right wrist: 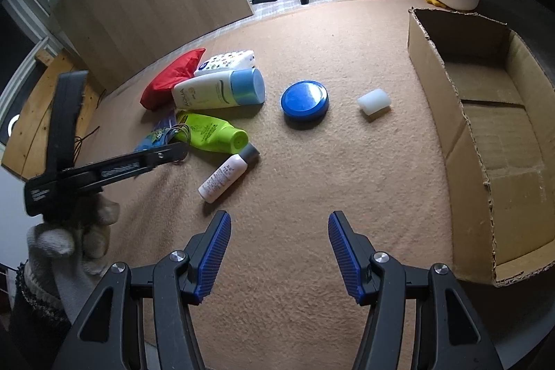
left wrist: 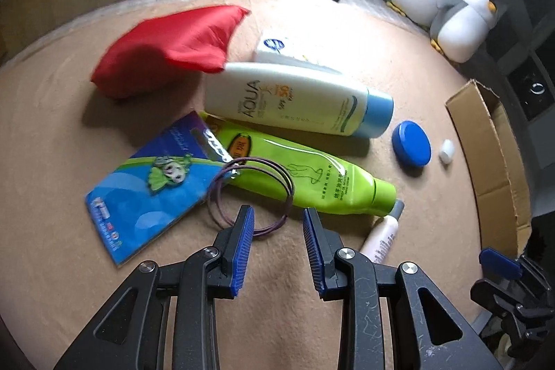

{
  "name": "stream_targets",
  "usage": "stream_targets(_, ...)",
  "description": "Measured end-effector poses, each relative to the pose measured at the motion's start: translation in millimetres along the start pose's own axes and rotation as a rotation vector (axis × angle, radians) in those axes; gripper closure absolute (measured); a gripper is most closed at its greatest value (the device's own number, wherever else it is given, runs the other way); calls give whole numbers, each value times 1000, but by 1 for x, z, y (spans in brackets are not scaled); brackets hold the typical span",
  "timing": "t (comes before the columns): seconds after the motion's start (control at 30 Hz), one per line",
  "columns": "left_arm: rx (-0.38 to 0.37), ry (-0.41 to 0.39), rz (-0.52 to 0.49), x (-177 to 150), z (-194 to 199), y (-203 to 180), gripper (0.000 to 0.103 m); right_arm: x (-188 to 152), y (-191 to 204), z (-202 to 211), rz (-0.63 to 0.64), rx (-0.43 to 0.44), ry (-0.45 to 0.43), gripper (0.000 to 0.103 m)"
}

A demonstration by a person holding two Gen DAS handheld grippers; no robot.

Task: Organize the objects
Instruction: 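Close the left tool on the purple rubber bands while the right grasps the white bottle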

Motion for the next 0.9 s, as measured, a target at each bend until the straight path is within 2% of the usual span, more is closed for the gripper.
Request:
stream_targets(0.13, -31, 44, -38, -9, -3, -2, 72, 1, -1, -2, -4, -5, 1, 48)
stream_targets(0.27, -74, 72, -27, -22, 2, -2, 72, 1, 0, -5, -9, -5, 9, 48)
stream_targets(0.53, -113, 84, -26, -55, 20, -4, 72, 10, 8, -25, 3, -21, 31, 48)
stream_targets(0.73, -72, 10, 2, -59, 49, 12, 72, 23, 23, -44, 11, -56, 50, 45)
stream_targets(0.8, -33, -10, 12, -58, 55, 21, 71, 27, 30, -52, 15, -71, 55, 45)
stream_targets(0.9, -2, -6, 14, -56, 54, 29, 71, 34, 39, -63, 37, -112, 58, 42)
Point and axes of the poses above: each gripper's, at about its wrist camera, not at the fingertips, and z roughly against the way its jaws point, y to its left, x to its top, the point moved 10 cm from there along -z, roughly the way its jaws point, and after that the axes turned 4 degrees about -x, right-handed, at the moved point
